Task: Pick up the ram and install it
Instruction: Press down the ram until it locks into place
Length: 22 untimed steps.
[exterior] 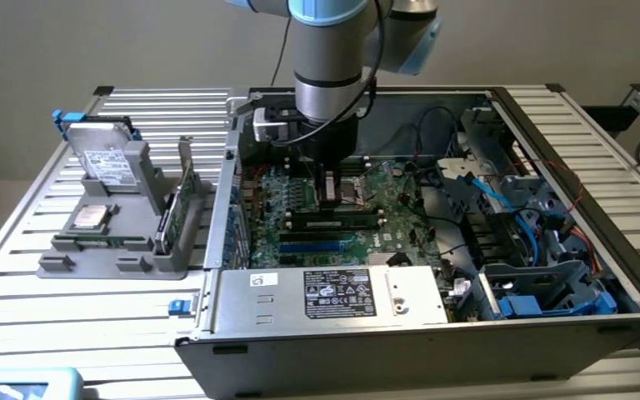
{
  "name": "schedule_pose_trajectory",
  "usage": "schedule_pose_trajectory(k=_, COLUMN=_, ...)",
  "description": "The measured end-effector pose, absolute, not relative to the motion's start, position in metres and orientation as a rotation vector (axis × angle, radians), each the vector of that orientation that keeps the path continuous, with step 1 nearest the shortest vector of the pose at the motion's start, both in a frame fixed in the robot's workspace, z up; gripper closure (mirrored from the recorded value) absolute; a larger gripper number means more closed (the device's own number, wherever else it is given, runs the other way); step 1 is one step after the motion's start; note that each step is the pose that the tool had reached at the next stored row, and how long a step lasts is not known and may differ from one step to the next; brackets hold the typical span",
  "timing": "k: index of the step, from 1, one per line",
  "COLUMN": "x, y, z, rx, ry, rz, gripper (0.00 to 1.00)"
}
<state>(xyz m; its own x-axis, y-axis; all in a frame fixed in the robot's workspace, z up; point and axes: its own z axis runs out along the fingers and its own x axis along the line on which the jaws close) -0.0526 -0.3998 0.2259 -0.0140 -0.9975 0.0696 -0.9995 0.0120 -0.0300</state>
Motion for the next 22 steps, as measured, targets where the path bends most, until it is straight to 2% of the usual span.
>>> schedule_pose_trajectory(k=7, x=-0.053, y=-0.401, z=0.225, rx=2.187, ry=-2.216, rz=0.106, gripper=0.89)
schedule_pose_trajectory(k=22, x=-0.041, y=-0.405, z=0.246, rx=2.187, ry=-2.215, rz=0.094, gripper=0.89)
